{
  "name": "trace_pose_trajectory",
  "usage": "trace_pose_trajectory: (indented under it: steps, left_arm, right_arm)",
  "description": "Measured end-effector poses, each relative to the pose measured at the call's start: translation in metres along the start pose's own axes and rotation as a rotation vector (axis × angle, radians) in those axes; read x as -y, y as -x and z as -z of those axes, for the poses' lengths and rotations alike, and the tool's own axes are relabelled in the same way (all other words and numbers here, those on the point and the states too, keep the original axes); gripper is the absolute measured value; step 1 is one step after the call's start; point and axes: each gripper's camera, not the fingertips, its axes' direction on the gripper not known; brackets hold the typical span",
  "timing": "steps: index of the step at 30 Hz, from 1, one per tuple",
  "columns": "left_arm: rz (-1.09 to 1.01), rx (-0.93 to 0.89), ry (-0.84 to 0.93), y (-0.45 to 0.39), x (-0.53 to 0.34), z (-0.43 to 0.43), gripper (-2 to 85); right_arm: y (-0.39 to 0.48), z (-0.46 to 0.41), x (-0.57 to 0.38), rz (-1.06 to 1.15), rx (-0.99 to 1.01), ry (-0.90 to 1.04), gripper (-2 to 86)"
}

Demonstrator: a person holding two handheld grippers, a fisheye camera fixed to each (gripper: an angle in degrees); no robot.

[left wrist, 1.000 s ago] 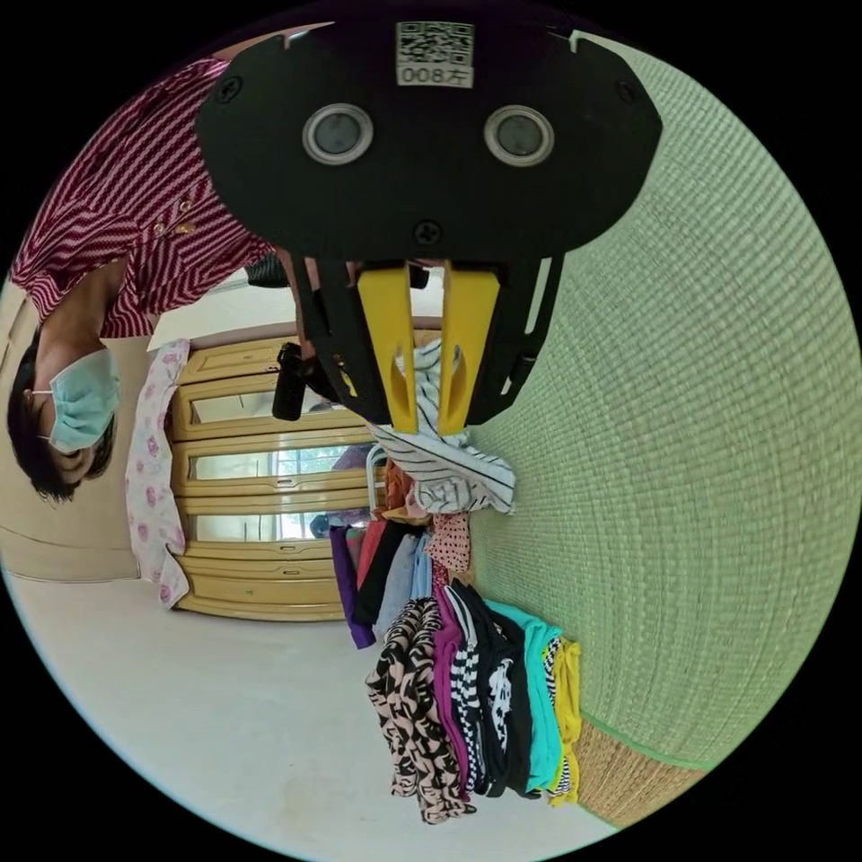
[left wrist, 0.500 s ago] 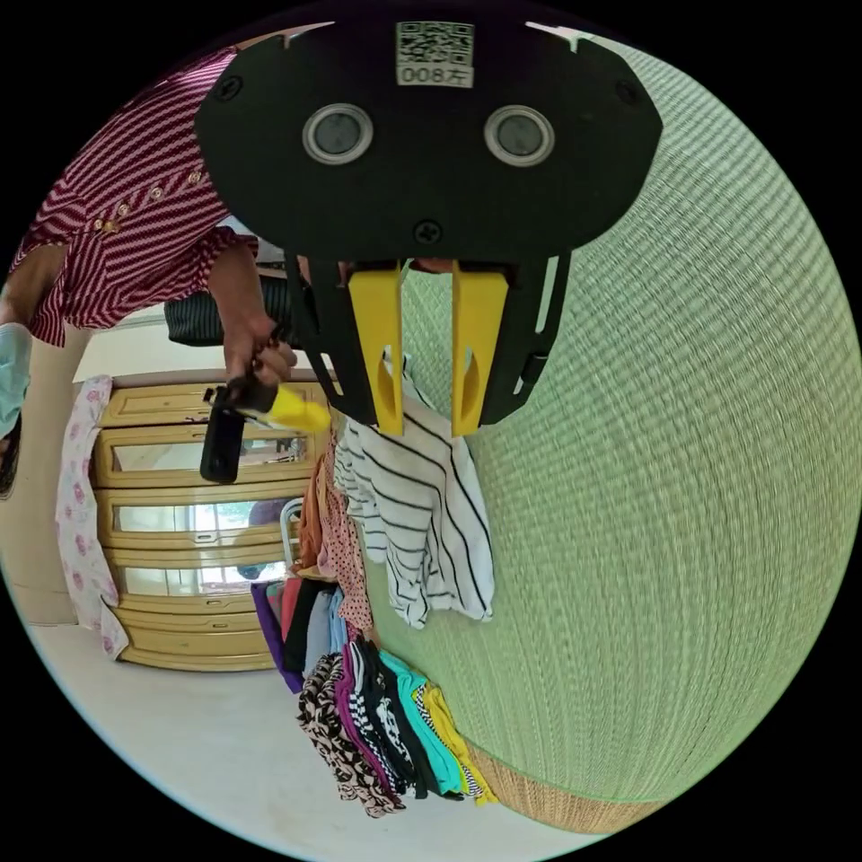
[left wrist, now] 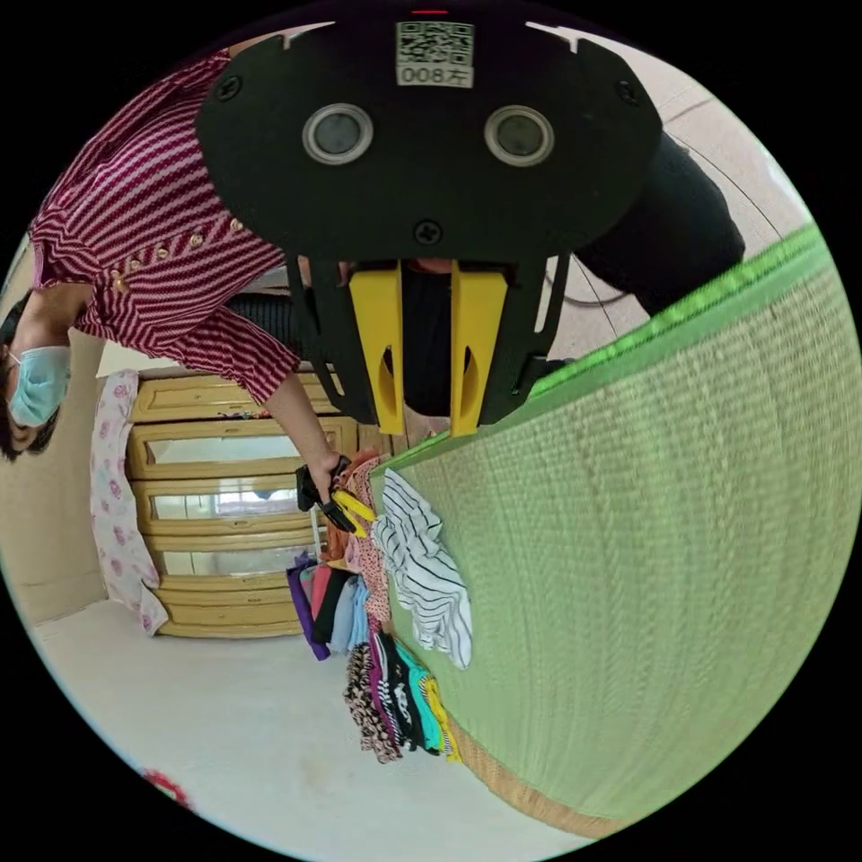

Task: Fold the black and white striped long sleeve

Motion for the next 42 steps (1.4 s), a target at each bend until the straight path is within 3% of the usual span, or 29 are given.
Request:
trace_pose_trajectory:
  steps: [4, 9, 11, 19, 25, 32, 42]
  left_arm:
    - [0.045, -0.009, -0.035, 0.004, -0.012, 0.004, 8.0]
    - [-0.017, -0.058, -0.045, -0.017, 0.005, -0.022, 7.7]
    - [-0.054, -0.079, -0.039, -0.029, 0.013, -0.034, 7.7]
    - [-0.234, -0.092, -0.062, -0.091, 0.031, -0.064, 8.5]
    - [-0.339, 0.055, 0.053, -0.121, 0.043, -0.108, 10.5]
    - [-0.496, 0.371, 0.396, -0.144, 0.032, -0.219, 11.3]
    - [-0.695, 0.630, 0.498, -0.187, -0.012, -0.290, 12.6]
  right_arm:
    - [-0.029, -0.030, 0.024, -0.030, 0.088, 0.077, 6.7]
    - [-0.021, -0.017, 0.011, 0.112, 0.216, 0.056, 2.2]
    - [-0.004, -0.006, -0.016, 0.220, 0.353, 0.061, 1.8]
    - [0.077, -0.055, -0.128, 0.486, 0.515, 0.336, 1.4]
    - [0.074, -0.118, -0.168, 0.496, 0.556, 0.506, 1.6]
    - [0.040, -0.140, -0.153, 0.465, 0.558, 0.560, 1.5]
    - [0.027, -0.143, -0.129, 0.493, 0.534, 0.579, 0.3]
